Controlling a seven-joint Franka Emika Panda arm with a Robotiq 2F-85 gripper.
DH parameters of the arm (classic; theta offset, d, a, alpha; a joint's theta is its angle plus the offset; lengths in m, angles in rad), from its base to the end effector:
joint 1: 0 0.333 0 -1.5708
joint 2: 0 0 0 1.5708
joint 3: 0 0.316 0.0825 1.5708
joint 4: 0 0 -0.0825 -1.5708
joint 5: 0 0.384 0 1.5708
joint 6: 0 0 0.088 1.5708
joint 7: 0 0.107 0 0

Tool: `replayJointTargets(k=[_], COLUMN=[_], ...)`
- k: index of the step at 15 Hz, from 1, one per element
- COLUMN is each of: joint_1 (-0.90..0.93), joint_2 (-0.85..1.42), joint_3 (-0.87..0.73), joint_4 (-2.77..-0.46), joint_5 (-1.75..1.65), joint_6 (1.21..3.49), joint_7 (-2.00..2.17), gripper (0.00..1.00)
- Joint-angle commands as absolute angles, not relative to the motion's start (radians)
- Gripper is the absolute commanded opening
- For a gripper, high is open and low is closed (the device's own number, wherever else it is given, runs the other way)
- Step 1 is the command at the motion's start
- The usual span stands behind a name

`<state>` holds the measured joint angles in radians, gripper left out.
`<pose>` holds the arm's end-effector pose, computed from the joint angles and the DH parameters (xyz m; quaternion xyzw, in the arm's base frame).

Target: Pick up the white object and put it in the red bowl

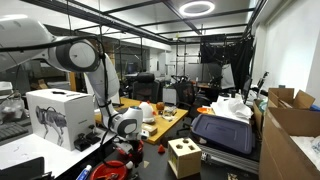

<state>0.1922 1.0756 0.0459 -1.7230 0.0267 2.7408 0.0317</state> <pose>0.5891 0.1422 -0.0347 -0.9961 -0.0792 0.0318 0.0213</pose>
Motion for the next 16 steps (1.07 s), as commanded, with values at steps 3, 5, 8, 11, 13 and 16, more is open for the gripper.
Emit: replayJointTargets(k=[3, 5, 8, 11, 13, 16], joint_1=[0.158, 0.149, 0.139, 0.126, 0.124, 0.122], joint_2=[1.071, 1.072, 1.073, 1.068, 1.067, 1.066], joint_3=[0.078, 0.087, 0.098, 0.108, 0.109, 0.108], joint_4=[-1.727, -1.727, -1.727, -1.736, -1.740, -1.744], joint_5=[0.027, 0.029, 0.032, 0.035, 0.034, 0.035], joint_6=[2.709, 2.705, 2.697, 2.681, 2.674, 2.673], joint_7=[0.029, 0.026, 0.023, 0.021, 0.022, 0.024], gripper=[1.00, 1.00, 1.00, 1.00, 1.00, 0.71])
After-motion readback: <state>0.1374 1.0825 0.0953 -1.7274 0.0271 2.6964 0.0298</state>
